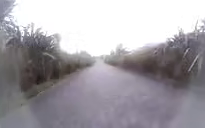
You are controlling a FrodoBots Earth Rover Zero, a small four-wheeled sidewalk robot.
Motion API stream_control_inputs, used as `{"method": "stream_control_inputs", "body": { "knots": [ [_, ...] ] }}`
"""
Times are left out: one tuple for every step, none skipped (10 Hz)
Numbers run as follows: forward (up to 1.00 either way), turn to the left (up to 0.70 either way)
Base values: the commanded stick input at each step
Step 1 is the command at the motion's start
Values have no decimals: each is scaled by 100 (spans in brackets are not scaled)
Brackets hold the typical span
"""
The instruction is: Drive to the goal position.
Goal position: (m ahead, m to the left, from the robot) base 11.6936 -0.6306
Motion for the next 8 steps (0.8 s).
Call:
{"method": "stream_control_inputs", "body": {
  "knots": [
    [85, 0],
    [85, 0],
    [85, 0],
    [85, 0],
    [85, 0],
    [85, -34],
    [85, -34],
    [85, -34]
  ]
}}
